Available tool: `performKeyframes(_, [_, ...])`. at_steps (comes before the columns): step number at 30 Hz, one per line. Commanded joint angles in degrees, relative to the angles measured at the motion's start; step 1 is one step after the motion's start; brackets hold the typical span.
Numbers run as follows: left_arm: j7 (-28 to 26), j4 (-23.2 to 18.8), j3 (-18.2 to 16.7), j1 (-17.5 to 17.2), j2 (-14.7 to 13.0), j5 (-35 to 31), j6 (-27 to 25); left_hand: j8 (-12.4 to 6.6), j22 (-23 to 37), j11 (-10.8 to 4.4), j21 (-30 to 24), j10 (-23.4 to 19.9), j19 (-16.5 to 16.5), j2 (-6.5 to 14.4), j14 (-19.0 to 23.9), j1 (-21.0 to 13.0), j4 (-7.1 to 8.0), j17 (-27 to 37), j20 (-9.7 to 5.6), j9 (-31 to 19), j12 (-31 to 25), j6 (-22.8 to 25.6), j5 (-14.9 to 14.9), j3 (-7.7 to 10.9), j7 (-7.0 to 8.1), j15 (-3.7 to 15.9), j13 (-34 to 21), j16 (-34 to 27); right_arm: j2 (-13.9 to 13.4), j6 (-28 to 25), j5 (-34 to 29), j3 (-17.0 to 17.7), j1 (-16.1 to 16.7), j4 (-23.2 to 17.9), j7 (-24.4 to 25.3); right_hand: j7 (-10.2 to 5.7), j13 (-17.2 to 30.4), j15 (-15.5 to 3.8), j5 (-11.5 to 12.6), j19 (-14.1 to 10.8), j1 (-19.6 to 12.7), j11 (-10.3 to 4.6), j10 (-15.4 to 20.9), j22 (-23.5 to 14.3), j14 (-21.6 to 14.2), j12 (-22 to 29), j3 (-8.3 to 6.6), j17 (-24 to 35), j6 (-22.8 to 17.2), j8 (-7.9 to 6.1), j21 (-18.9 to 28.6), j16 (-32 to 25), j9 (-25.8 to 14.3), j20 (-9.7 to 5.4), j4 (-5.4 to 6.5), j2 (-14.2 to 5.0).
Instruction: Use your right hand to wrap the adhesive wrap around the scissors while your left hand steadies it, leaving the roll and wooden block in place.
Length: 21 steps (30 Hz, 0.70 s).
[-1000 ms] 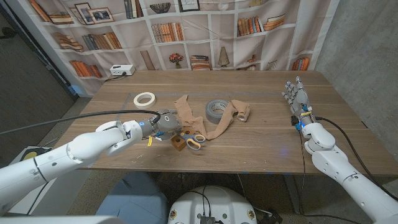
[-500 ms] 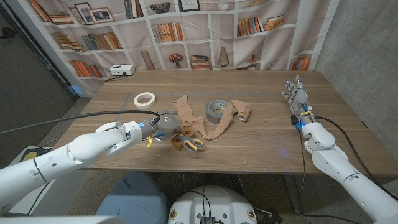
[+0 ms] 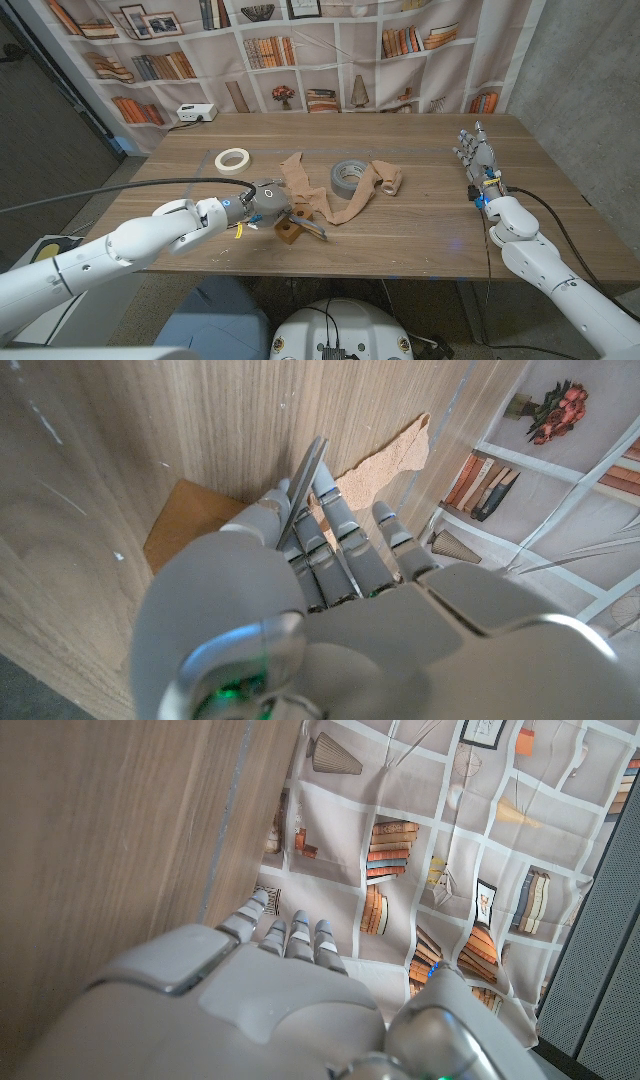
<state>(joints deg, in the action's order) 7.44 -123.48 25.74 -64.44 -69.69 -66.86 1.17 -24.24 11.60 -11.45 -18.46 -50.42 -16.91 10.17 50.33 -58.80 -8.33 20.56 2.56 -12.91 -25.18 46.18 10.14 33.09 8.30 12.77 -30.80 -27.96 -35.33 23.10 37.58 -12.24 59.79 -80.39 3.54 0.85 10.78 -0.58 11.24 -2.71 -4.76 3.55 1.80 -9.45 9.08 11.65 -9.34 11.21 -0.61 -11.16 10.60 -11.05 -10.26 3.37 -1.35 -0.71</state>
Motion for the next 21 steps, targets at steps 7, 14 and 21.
performKeyframes(7, [-5.2, 1.0, -1.0, -1.6, 0.1, 3.8, -0.7, -1.37, 0.3, 0.06, -1.9, -5.1, -2.8, -1.1, 7.4, -2.8, -1.56, -1.4, -2.07, 0.9, -0.9, 5.3, -0.5, -1.45, -1.37, 1.03, 0.1, -0.5, -0.1, -0.2, 0.0, -0.2, -0.1, 0.2, -0.3, -0.05, 0.2, -0.16, -0.1, 0.1, 0.1, 0.06, 0.3, -0.2, 0.2, -0.1, -0.01, 0.1, -0.5, 0.09, 0.1, -0.3, -0.3, 0.33, -0.23, -0.5])
performKeyframes(14, [-5.3, 1.4, -2.5, -2.4, 1.0, 10.1, -1.6, -1.83, 0.3, 0.06, -2.8, -7.2, -4.0, -1.6, 10.1, -3.8, -1.82, -2.3, -2.71, 1.2, -0.9, 7.7, -0.3, -2.27, -1.58, 1.0, 0.7, -0.6, -0.1, -0.6, 0.1, -0.3, -0.3, 0.2, -0.4, -0.03, 0.2, -0.15, 0.0, 0.1, 0.1, 0.06, 0.3, -0.2, 0.1, -0.1, -0.03, 0.1, -0.5, 0.09, 0.1, -0.3, -0.3, 0.27, -0.27, -0.56])
performKeyframes(21, [-6.0, 2.1, -4.4, -3.6, 2.2, 17.0, -3.6, -2.05, 0.4, 0.11, -3.1, -8.1, -4.2, -2.0, 11.0, -4.3, -1.95, -2.6, -3.04, 1.3, -1.1, 8.7, -0.3, -2.68, -2.07, 1.0, 0.7, -0.6, -0.2, -0.4, -0.1, -0.5, -0.5, 0.6, -0.6, -0.04, 0.2, -0.15, 0.0, 0.1, 0.1, 0.06, 0.3, -0.2, 0.2, -0.1, -0.05, 0.1, -0.6, 0.09, 0.1, -0.3, -0.3, 0.29, -0.31, -0.59])
